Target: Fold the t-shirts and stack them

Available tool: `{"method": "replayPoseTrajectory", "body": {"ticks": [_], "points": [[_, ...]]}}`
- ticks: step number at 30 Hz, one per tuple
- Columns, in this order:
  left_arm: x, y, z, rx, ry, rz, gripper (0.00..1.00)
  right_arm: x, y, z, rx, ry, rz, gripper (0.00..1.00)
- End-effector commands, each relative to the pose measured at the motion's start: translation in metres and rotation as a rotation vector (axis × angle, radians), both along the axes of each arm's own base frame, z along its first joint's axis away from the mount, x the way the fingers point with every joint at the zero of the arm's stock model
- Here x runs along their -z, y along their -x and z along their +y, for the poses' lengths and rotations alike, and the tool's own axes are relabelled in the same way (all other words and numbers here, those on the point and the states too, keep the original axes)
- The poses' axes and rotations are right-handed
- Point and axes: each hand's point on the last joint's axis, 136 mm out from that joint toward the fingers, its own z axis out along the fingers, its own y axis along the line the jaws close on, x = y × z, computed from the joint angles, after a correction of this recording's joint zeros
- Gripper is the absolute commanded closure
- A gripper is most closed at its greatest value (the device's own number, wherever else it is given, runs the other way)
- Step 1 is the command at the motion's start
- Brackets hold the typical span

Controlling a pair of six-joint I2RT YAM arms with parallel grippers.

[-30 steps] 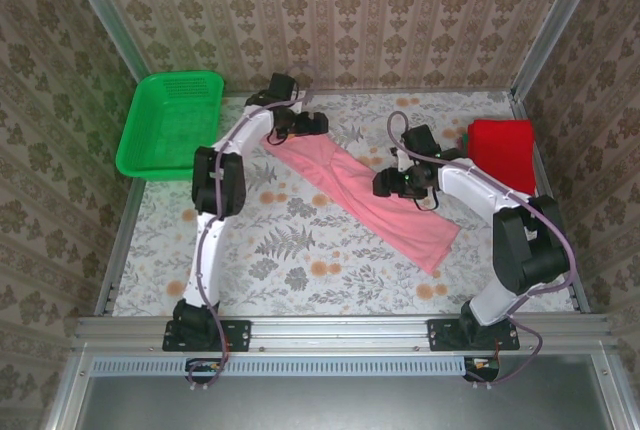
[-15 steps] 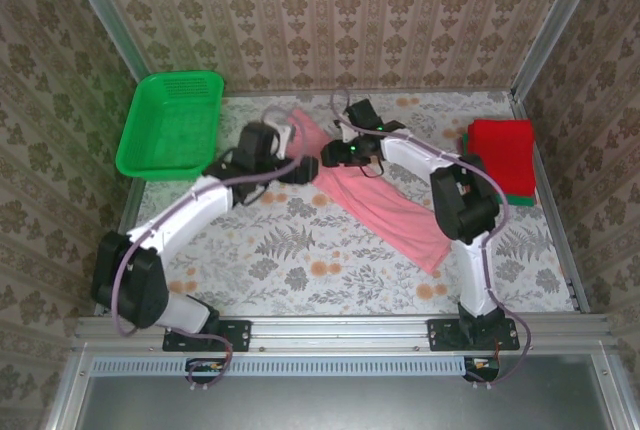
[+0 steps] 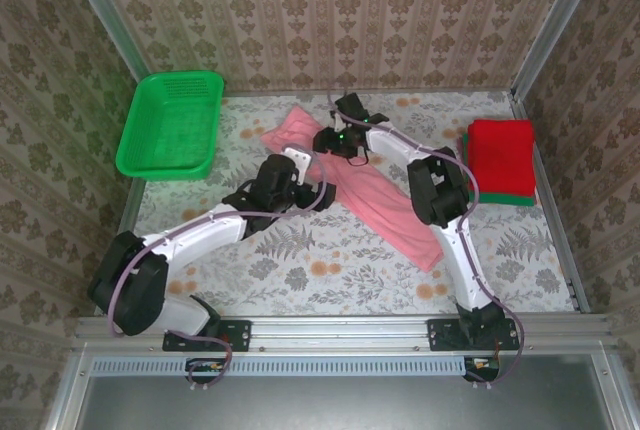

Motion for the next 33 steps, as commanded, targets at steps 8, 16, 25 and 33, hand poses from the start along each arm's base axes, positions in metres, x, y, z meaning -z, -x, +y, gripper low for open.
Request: {"method": "replayPoseTrajectory", "body": {"ticks": [8, 16, 25, 33], "points": [[-0.016, 0.003, -0.046, 0.210, 0.076, -0.081, 0.00, 0.000, -0.052, -0.090, 0.172, 0.069, 0.024, 0.41], [0.004, 0.033, -0.125, 0.575, -0.093, -0.186, 0.00, -0.079, -0.048, -0.134, 0.199, 0.034, -0.109, 0.37], [0.063, 0.045, -0.217, 0.835, -0.177, -0.089, 0.00, -0.096, 0.034, -0.240, 0.412, -0.002, -0.144, 0.35], [0.135, 0.058, -0.226, 0.885, -0.226, 0.091, 0.00, -0.073, 0.088, -0.260, 0.375, 0.082, -0.080, 0.34]]}}
